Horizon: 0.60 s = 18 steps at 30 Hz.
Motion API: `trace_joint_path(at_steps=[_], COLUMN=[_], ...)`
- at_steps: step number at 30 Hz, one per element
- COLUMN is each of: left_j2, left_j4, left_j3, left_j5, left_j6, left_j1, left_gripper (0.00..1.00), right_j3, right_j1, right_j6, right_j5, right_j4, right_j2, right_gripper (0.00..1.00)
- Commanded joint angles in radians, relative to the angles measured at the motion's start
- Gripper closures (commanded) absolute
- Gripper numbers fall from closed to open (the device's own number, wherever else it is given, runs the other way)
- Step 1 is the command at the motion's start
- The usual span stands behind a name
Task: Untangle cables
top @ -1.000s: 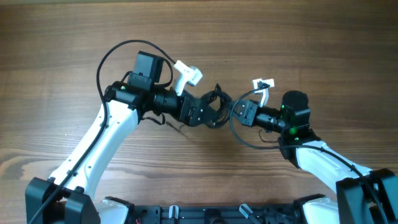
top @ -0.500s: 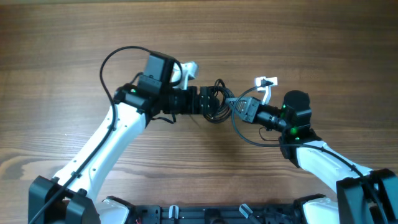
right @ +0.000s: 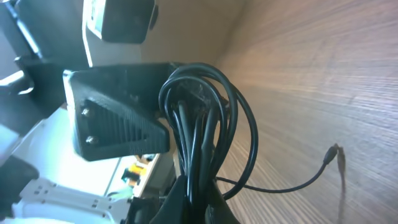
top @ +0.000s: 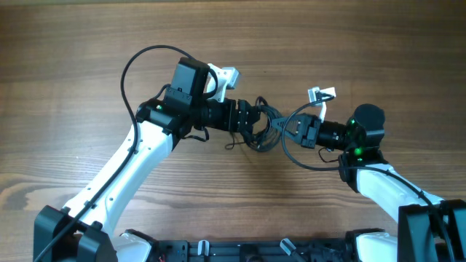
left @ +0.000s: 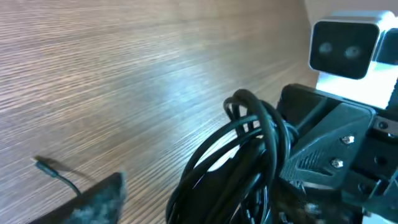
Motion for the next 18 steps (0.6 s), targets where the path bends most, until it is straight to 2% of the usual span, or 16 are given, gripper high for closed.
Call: trace_joint_path(at_steps=[1, 6, 16, 17, 18], left_j2=[-0.014, -0.008, 0.055, 0.062, 0.073], left_j4=[-0.006, -0.039, -0.052, -0.052, -0.053], left_j3=[0.001, 0.001, 0.001, 0.001, 0.001], left_j5=[0.044, 0.044, 0.016, 0.001, -0.027], left_j6=[0.026, 0.024, -0.014, -0.014, -0.015], left_j1=[-0.004, -0.004, -0.071, -0.079, -0.091], left_gripper=[0.34, 0.39, 0.38, 0.42, 0.5], right_j3=[0.006, 0.006, 0.006, 0.006, 0.006], right_j1=[-0.001, -0.001, -0.001, -0.001, -0.001], right_j6=[0.027, 0.035, 0.038, 0.04, 0.051], right_j5=[-0.053, -0.052, -0.045, -0.041, -0.034], right_j4=[0.033, 0.063, 0.062, 0.062, 0.062], right_j2=[0.005, 0.005, 0.005, 0.005, 0.005], right_gripper=[0.96, 0.96, 0.96, 0.96, 0.96])
